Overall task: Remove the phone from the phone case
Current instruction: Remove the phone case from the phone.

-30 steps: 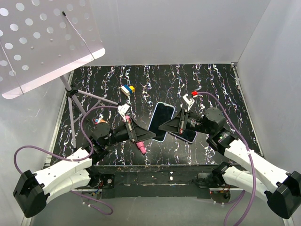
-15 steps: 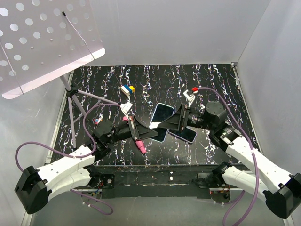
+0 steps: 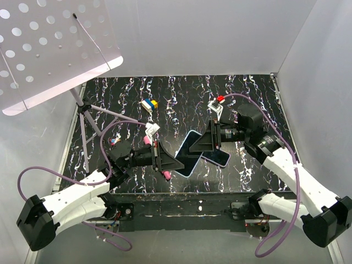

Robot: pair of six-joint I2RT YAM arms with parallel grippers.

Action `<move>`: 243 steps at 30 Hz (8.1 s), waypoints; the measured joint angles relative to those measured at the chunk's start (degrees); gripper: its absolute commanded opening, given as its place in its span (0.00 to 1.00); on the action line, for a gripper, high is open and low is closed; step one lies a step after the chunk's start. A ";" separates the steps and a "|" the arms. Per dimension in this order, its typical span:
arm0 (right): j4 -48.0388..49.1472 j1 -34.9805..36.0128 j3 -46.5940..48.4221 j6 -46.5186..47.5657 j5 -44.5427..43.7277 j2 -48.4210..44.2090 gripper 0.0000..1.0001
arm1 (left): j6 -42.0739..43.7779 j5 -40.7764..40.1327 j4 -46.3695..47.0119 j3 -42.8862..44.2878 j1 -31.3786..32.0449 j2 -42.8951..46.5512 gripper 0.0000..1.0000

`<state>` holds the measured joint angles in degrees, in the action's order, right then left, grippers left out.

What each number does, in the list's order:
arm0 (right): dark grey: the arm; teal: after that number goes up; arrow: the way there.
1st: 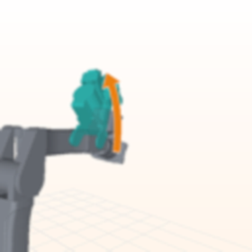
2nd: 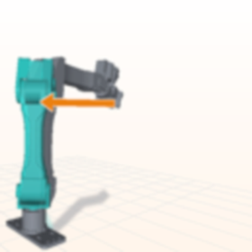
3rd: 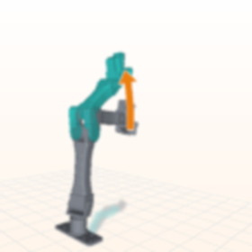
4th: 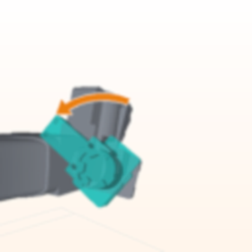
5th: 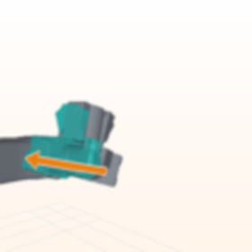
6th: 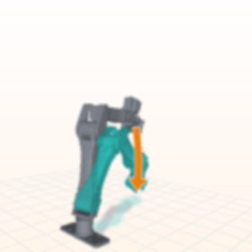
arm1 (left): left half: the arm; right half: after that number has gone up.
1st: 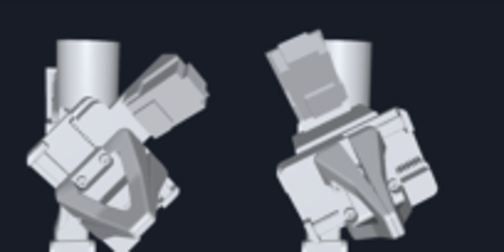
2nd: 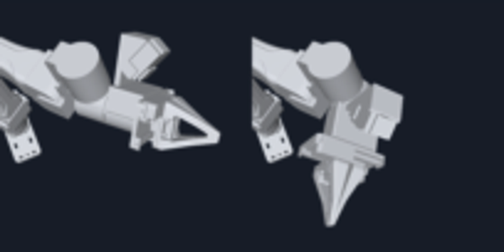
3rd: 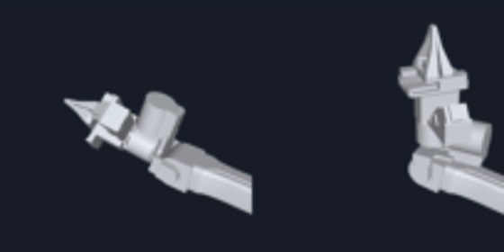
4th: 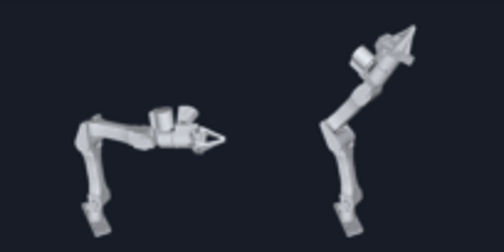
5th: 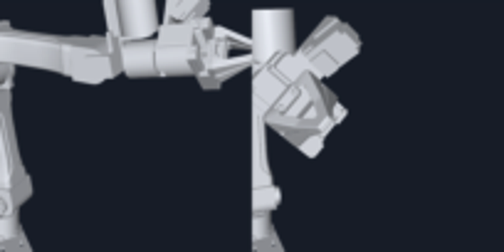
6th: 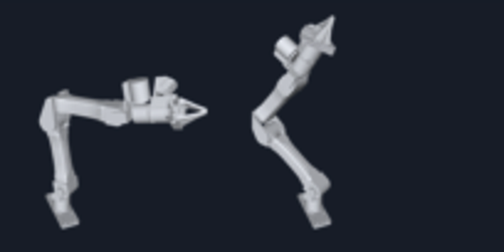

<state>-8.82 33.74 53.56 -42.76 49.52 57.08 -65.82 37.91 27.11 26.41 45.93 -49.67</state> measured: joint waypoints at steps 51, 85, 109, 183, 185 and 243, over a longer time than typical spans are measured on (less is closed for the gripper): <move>31.80 -6.78 -9.99 -26.38 12.20 -0.31 0.01 | 1.95 -7.56 -10.29 3.52 0.09 9.55 0.08; 92.41 -9.31 -4.94 -69.61 20.94 19.30 0.01 | 9.31 17.99 9.57 16.92 -2.47 -8.50 0.00; 87.01 -8.33 -5.75 -63.39 19.96 17.27 0.01 | 41.31 16.79 -16.96 22.91 -0.74 -4.61 0.00; 29.31 -14.21 -1.99 -29.53 6.40 8.00 0.01 | 1.31 -10.69 7.93 5.27 -1.38 -5.11 0.00; 29.16 -14.19 -1.07 -29.42 8.70 8.83 0.01 | 4.70 -7.30 9.33 5.57 -1.57 -5.75 0.00; 35.74 -13.09 -3.85 -28.94 -6.08 5.05 0.01 | 2.89 -4.50 9.07 13.40 -0.44 -15.15 0.31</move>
<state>26.92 20.64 49.71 -71.70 43.44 62.13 -62.94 33.41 36.18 39.81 45.50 -64.82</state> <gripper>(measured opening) 0.220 0.343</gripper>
